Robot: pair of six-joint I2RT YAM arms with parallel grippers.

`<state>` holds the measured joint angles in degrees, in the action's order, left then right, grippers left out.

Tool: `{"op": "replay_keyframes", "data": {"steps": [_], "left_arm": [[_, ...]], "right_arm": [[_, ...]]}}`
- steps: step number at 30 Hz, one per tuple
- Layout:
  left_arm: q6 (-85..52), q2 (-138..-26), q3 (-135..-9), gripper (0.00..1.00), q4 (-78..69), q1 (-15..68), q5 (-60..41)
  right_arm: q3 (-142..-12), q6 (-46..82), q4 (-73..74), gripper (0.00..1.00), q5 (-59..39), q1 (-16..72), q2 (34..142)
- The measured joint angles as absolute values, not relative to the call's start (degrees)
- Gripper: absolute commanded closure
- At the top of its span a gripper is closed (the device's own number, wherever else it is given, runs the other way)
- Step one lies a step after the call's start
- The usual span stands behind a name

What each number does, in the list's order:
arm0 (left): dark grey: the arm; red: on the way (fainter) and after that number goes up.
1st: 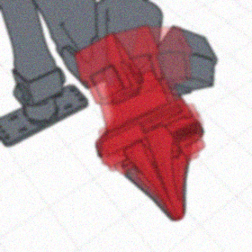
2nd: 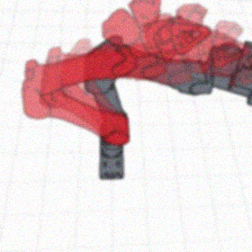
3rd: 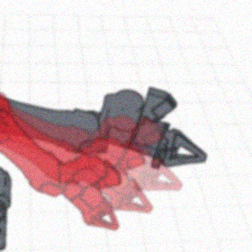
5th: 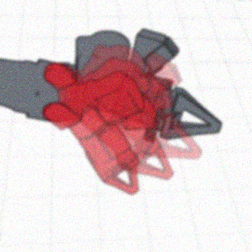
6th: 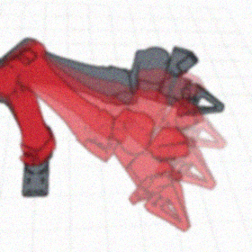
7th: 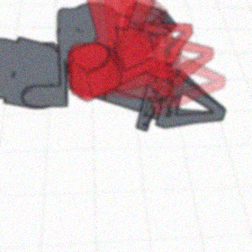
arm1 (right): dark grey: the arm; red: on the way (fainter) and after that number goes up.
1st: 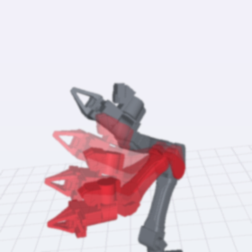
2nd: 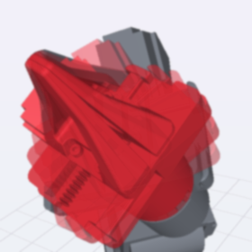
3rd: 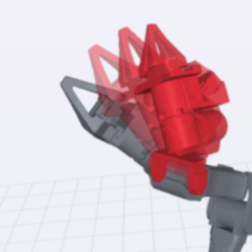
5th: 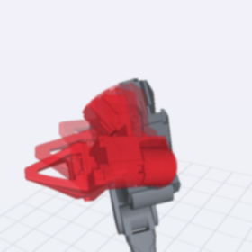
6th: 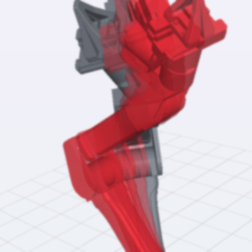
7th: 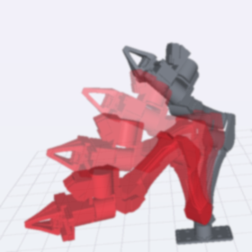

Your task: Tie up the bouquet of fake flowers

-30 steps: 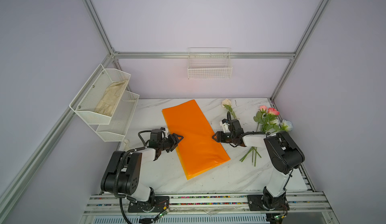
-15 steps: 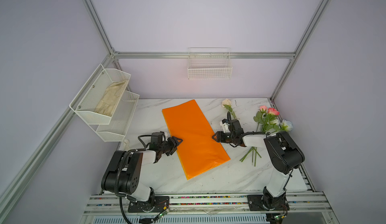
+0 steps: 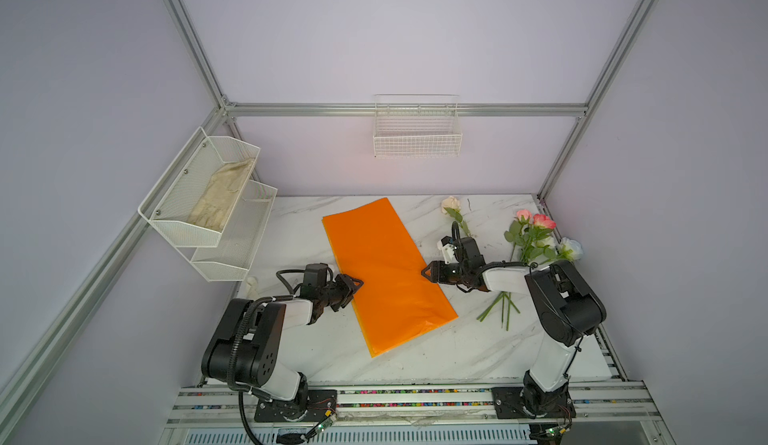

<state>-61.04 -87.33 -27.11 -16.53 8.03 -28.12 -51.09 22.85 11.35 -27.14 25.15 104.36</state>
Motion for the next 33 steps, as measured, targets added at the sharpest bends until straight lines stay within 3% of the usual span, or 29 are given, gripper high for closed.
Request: {"op": "replay_keyframes", "data": {"steps": [6, 19, 26, 33], "left_arm": [[-60.9, -85.8, -27.1, 0.61, -13.6, 8.1, -25.9], [-60.5, -85.1, -27.1, 0.81, -11.2, 8.1, -24.4], [-60.3, -83.2, -27.1, 1.0, -11.0, 8.1, -23.7], [-60.5, -81.6, -27.1, 1.0, -11.0, 8.1, -24.5]], "right_arm": [[-51.1, 22.6, 11.3, 0.45, -27.3, 25.1, 104.3], [-51.1, 22.2, 10.8, 0.44, -27.2, 25.2, 104.1], [-51.1, 22.2, 10.4, 0.44, -27.1, 25.2, 103.9], [-51.1, 21.8, 7.6, 0.37, -25.8, 25.3, 102.0]]}}
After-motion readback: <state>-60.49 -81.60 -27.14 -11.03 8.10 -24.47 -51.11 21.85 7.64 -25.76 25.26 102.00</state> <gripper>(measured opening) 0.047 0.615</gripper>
